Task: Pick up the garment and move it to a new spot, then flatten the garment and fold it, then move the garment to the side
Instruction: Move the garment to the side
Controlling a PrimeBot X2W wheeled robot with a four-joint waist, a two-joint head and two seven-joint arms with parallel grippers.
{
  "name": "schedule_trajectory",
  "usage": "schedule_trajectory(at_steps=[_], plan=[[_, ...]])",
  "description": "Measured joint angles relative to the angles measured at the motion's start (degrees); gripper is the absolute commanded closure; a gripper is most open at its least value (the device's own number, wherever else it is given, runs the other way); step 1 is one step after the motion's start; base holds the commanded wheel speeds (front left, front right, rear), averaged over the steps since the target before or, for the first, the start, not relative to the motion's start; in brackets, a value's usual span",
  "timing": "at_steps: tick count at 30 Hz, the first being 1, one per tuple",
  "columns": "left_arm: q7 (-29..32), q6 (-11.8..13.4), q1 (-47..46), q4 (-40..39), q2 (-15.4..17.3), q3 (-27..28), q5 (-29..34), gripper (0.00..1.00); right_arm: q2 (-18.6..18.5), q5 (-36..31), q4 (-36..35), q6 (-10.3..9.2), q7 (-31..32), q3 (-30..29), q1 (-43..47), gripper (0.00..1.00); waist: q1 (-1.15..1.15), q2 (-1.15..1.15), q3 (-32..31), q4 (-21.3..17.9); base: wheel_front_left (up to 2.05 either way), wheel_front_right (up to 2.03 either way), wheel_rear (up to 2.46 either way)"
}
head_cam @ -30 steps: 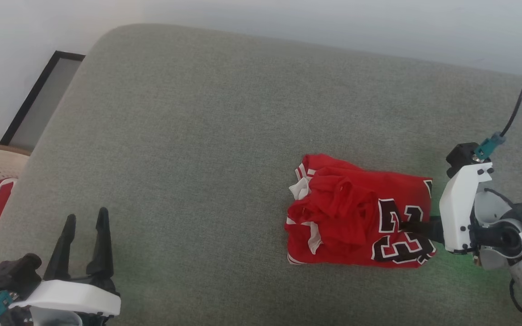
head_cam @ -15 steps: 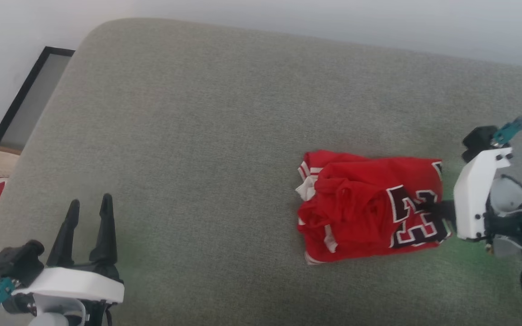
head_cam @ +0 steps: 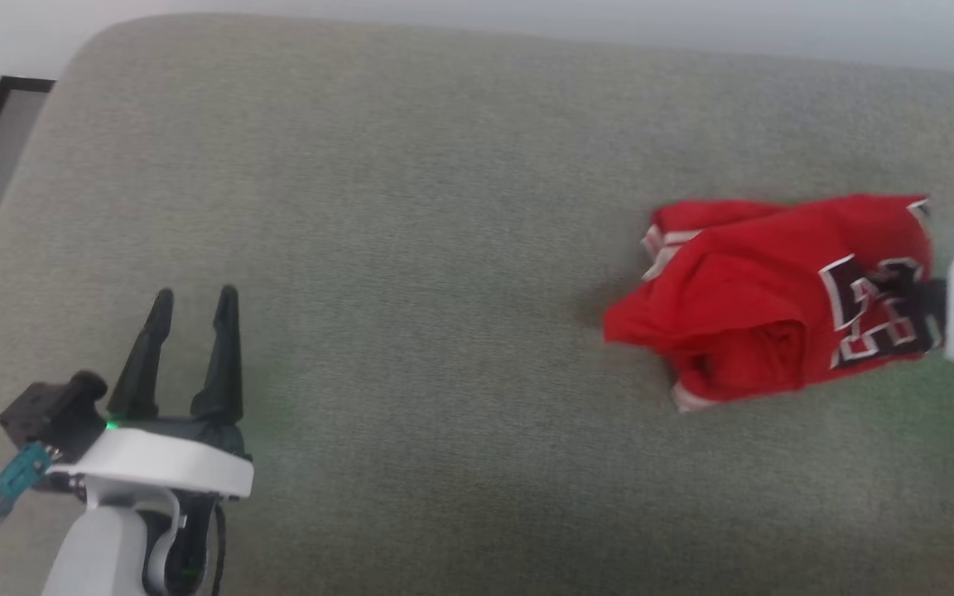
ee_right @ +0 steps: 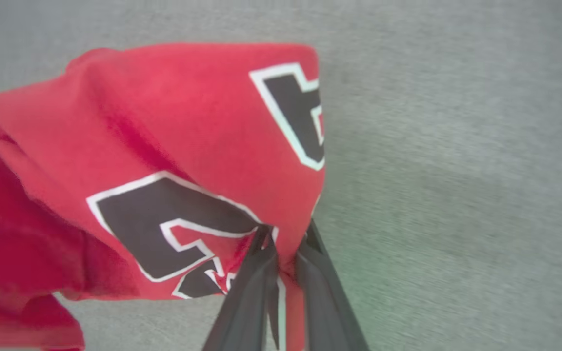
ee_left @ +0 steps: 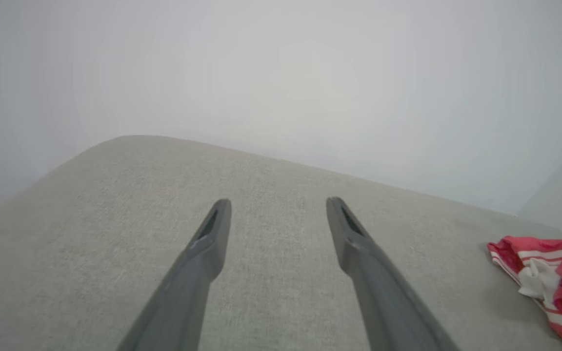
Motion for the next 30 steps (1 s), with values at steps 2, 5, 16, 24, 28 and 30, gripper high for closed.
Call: schedule_trajectory(at_steps=[2,5,16,24,28,30], plan=[[0.0,0.0,-1.07,-0.2,0.07,-0.77,0.34,0.0,-0.86,-0.82,0.15,0.0,-0.23,-0.68,-0.93,1.0,0.0,0.0,0.65,-0.86,0.0,0.0,0.0],[0.0,0.0,-2.77,-0.48,-0.02,-2.0,0.59,0.0,-1.63,-1.55,0.88,0.0,-0.99,-2.03,-2.3,1.0,0.0,0.0,1.72,-2.19,0.0,0.0,0.0],[0.0,0.0,-10.26,-1.08,1.32,-7.2,1.44,0.0,-5.56,-4.03,5.28,0.01,-4.43,-4.92,-8.46,1.0,0.0,0.0,6.81,-7.02,0.0,0.0,0.0],[0.0,0.0,-15.14,-1.98,2.01,-10.76,2.69,0.0,-8.76,-7.47,9.67,0.01,-10.04,-6.12,-12.71,1.0,0.0,0.0,10.71,-10.51,0.0,0.0,0.0],[0.0,0.0,-17.2,-1.89,2.59,-12.18,2.78,0.0,-9.75,-9.92,13.24,0.01,-12.43,-7.91,-14.95,1.0,0.0,0.0,12.5,-12.17,0.0,0.0,0.0],[0.0,0.0,-18.15,-1.85,2.88,-12.81,2.77,0.0,-10.35,-11.34,14.75,0.02,-13.69,-8.57,-16.16,1.0,0.0,0.0,13.38,-12.92,0.0,0.0,0.0]])
